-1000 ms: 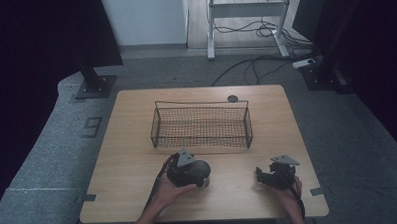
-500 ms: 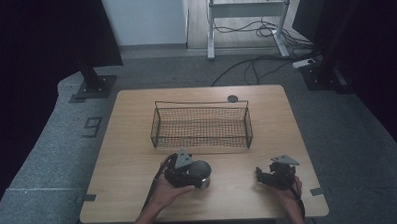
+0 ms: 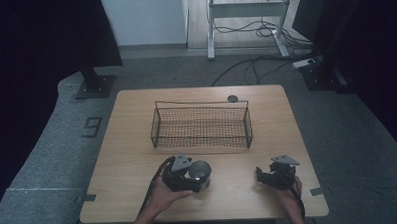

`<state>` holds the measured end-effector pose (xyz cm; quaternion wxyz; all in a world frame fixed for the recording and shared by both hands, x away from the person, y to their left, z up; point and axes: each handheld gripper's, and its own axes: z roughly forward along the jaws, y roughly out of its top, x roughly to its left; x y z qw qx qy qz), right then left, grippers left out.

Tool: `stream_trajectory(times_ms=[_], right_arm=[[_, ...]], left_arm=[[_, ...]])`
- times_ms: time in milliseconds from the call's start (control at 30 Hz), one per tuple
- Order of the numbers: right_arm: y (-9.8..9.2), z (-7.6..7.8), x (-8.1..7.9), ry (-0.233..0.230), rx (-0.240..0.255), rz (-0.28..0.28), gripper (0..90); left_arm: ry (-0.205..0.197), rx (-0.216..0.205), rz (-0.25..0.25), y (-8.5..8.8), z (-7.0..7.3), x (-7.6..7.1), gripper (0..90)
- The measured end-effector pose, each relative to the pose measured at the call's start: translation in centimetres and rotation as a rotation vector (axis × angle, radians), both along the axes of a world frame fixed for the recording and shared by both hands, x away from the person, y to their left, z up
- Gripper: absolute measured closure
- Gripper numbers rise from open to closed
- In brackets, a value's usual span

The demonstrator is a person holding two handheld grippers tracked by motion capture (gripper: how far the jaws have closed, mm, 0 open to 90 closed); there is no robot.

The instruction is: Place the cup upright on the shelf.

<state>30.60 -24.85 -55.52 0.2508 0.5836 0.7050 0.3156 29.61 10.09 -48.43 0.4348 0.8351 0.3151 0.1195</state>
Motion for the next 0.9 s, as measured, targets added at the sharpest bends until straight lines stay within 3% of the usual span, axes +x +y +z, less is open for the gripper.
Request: stream_trajectory(times_ms=[267,300,367,533,733,900], right_arm=[[0.0,0.0,0.0,0.0,0.0,0.0,12.4],[0.0,0.0,0.0,0.0,0.0,0.0,12.4],[0.0,0.0,0.0,0.0,0.0,0.0,12.5],[0.0,0.0,0.0,0.0,0.0,-0.002,12.5],[0.0,0.0,0.0,0.0,-0.001,-0.002,12.5],[0.0,0.0,0.0,0.0,0.0,-0.002,12.4]], left_arm=[[-0.019,0.0,0.008,-0.1,0.2,-0.4,14.5],[-0.026,-0.024,0.007,0.3,0.6,-0.6,14.5],[-0.014,-0.028,-0.002,0.4,0.8,-0.7,14.5],[-0.007,-0.002,-0.011,0.2,0.5,-1.1,14.0],[-0.045,0.033,-0.027,-0.3,0.1,-1.4,14.4],[-0.056,0.038,-0.006,-0.3,0.3,-1.7,14.9]])
